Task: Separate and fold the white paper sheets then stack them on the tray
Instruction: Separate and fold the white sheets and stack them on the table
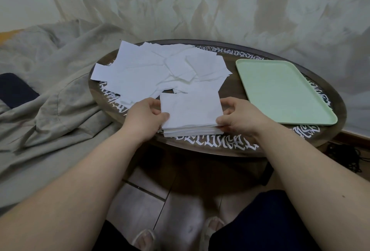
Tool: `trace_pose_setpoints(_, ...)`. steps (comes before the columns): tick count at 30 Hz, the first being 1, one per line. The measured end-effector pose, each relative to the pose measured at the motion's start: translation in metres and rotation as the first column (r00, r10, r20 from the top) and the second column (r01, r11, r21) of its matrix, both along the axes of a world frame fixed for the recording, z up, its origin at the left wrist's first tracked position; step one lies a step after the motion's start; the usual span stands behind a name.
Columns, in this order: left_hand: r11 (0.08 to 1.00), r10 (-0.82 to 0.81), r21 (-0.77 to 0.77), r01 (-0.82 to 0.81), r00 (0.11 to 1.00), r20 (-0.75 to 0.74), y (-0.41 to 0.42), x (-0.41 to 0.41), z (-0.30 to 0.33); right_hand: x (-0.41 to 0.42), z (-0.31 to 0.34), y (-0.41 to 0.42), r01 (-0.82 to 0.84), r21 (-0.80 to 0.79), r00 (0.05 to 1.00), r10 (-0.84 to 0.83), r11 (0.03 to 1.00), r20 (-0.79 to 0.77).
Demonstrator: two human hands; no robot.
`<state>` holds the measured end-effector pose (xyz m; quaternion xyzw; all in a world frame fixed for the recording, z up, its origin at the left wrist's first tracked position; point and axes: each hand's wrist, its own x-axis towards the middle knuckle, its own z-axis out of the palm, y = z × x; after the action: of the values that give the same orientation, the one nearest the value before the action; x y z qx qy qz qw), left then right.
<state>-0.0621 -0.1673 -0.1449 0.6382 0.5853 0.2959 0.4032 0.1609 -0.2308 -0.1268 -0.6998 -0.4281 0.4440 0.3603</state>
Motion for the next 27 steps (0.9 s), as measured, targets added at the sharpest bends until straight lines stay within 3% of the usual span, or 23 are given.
trace_pose_setpoints(15, 0.998, -0.059, 0.028, 0.062, 0.992, -0.109, 0.005, 0.000, -0.003, 0.008, -0.007, -0.001, 0.002, 0.007, 1.000, -0.002, 1.000, 0.001)
trace_pose_setpoints(21, 0.990, -0.068, 0.102, 0.095, 0.970, -0.235, 0.001, 0.001, 0.000, 0.009, -0.009, -0.002, 0.025, -0.008, 0.999, -0.025, 1.000, 0.025)
trace_pose_setpoints(24, 0.953, -0.066, 0.261, 0.152, 0.949, -0.308, -0.004, 0.003, 0.004, 0.012, -0.011, -0.002, 0.044, 0.011, 0.979, -0.045, 0.999, 0.198)
trace_pose_setpoints(27, 0.902, -0.227, 0.262, 0.342, 0.894, -0.386, -0.009, 0.007, 0.004, 0.013, -0.005, -0.003, -0.035, 0.097, 0.904, -0.010, 0.995, 0.428)
